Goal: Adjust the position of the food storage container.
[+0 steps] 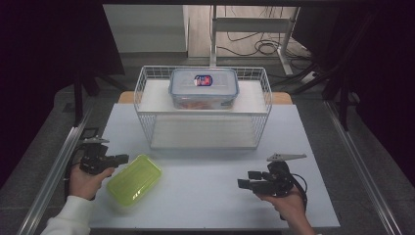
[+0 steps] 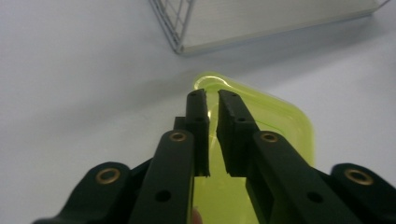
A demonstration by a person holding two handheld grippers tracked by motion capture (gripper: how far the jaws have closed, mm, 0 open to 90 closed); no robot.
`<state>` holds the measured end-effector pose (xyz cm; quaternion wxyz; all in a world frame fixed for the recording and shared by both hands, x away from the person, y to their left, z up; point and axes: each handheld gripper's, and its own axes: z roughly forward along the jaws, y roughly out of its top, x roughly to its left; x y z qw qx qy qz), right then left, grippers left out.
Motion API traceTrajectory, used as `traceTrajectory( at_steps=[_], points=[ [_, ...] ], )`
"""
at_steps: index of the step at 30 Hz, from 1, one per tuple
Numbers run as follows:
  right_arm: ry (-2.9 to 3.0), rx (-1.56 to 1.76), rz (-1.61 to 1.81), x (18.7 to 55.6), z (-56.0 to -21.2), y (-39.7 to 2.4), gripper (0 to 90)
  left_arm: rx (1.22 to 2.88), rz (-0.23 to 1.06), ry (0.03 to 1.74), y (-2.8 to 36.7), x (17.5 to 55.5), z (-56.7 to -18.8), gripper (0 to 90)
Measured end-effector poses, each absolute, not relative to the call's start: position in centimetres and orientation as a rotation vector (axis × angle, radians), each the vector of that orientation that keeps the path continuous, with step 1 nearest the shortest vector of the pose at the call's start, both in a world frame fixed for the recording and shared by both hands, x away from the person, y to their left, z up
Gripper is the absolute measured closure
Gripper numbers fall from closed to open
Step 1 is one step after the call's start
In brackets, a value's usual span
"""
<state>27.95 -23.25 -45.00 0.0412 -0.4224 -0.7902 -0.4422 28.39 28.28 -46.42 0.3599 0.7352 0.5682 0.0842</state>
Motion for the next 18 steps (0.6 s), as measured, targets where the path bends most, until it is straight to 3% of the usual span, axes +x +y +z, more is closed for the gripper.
traceTrajectory(
  at_steps=[18],
  points=[
    [-2.408, -1.307, -1.352, 28.0, -45.3, -23.6, 32.8, 2.024, 0.234, 1.516, 27.7, 32.6, -47.9, 90.0]
  ],
)
